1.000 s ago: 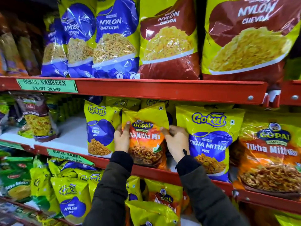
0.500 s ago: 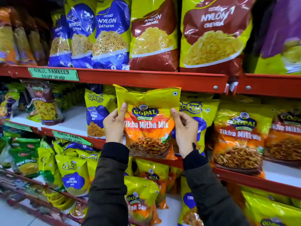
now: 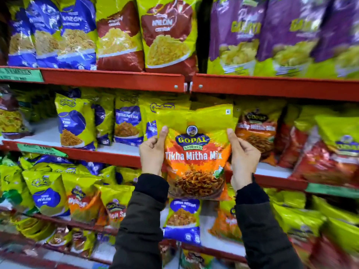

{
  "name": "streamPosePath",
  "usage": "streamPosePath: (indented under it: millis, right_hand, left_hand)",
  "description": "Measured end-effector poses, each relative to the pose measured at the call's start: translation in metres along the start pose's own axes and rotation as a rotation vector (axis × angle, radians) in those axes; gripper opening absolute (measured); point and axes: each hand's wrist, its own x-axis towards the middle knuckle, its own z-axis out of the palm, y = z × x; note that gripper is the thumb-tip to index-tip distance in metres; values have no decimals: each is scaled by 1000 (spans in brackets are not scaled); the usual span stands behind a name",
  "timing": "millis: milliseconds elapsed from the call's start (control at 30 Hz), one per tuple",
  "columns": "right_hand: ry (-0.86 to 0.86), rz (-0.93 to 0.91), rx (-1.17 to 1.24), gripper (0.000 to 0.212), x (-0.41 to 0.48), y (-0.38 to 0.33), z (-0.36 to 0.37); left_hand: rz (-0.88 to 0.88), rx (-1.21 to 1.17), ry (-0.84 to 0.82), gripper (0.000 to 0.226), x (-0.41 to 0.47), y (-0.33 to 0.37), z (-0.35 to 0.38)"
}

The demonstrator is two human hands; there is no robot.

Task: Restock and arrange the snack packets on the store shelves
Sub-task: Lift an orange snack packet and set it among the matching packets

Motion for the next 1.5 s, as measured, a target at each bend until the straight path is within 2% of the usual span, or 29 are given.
streamPosePath:
  millis: [100, 200, 267, 433, 600, 733, 833, 967, 1000, 1100, 1267, 1367, 1433, 1500]
  right_hand:
    - [27, 49, 68, 33, 4, -11, -34]
    - [58, 77, 94, 59, 8, -19, -59]
    - [60, 65, 92, 56, 10, -22, -73]
    - [31, 34, 77, 63, 17, -25, -95]
    - [106, 38, 8, 17, 27, -23, -106]
    - [115, 45, 5, 33, 49, -23, -120]
    - [178, 21, -6, 37, 78, -26, -129]
    - [218, -126, -64, 53, 121, -26, -140]
    - [236, -139, -77, 49, 131, -24, -141]
    - [265, -124, -119, 33, 155, -13, -145]
    - [341, -70, -202, 42, 189, 23, -151]
    - [399, 6, -238, 24, 207, 44, -157]
    - [398, 41, -295, 28, 218, 52, -158]
    - [388, 31, -359, 37, 223, 51, -156]
  left_hand:
    - [-41, -16, -30, 59, -19, -5, 18]
    - [-73, -40, -59, 64, -34, -4, 34]
    - [-94, -77, -84, 63, -42, -3, 42]
    - [-140, -149, -159, 39, -53, 1, 56]
    - [-170, -166, -211, 37, -54, -7, 72]
    - [-164, -177, -269, 39, -47, -12, 100]
    - [-110, -152, -305, 54, -35, -14, 135]
    - [-69, -125, -325, 39, -14, -19, 189]
    - [-80, -124, -328, 40, -9, -24, 201]
    - [-110, -73, -294, 50, 2, -43, 228]
    - [-156, 54, -247, 57, 12, -70, 252]
    - [-169, 102, -246, 52, 17, -83, 257]
    - [-114, 240, -268, 53, 23, -83, 262]
    - [-77, 364, -308, 45, 29, -79, 265]
